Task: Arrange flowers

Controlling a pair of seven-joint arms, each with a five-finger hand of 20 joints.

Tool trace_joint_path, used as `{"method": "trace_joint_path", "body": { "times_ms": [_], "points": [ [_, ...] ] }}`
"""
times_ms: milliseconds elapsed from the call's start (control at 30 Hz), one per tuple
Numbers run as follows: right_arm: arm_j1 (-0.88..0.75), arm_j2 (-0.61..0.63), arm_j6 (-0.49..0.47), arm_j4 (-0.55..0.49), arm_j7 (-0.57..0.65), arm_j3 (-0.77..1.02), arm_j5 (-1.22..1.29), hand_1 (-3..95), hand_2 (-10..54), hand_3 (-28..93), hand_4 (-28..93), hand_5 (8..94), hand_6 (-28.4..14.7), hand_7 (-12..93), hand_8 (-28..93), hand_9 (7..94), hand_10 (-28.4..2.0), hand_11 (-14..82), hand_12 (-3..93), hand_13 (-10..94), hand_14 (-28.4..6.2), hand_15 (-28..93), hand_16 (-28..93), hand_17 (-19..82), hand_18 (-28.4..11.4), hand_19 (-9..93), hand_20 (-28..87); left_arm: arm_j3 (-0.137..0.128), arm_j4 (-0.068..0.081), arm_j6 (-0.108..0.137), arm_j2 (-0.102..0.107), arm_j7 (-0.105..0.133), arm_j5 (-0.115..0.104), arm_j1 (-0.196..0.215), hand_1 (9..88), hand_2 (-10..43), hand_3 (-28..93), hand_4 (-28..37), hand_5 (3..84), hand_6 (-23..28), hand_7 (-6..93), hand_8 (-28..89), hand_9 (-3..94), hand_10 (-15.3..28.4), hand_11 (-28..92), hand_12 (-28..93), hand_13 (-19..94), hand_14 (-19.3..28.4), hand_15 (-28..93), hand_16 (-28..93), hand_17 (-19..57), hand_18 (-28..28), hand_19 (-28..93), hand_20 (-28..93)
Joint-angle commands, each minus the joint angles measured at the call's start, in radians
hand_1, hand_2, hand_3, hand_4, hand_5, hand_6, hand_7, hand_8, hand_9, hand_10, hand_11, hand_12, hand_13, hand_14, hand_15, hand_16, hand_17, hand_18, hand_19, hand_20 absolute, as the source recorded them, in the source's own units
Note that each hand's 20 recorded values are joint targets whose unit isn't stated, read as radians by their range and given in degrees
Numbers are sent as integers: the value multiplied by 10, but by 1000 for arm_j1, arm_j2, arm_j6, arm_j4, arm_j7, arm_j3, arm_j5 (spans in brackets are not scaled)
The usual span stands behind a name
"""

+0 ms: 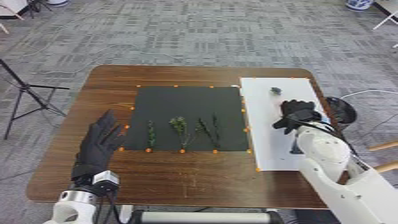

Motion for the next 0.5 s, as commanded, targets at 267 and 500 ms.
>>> {"method": "trace_joint_path", "body": {
  "times_ms": [267,500],
  "points": [
    [36,34,352,71,-105,-57,-58,491,-35,761,-280,690,-1,419,101,758,-82,379,489,690,-75,745,304,309,-201,841,406,-3,-5,8,23,20,-4,-8,267,-7,508,-280,221,-3,167,-89,173,87,81,197,142,111,34,106,-147,190,387,75],
    [167,-16,330,54,-178,-155,-9,483,-61,802,-248,726,-8,416,93,779,-83,398,510,707,-77,770,318,320,-200,851,412,-10,0,-8,98,29,-20,-69,267,-8,510,-278,222,-3,167,-89,174,87,84,195,143,112,36,106,-148,191,388,75]
  ]
}}
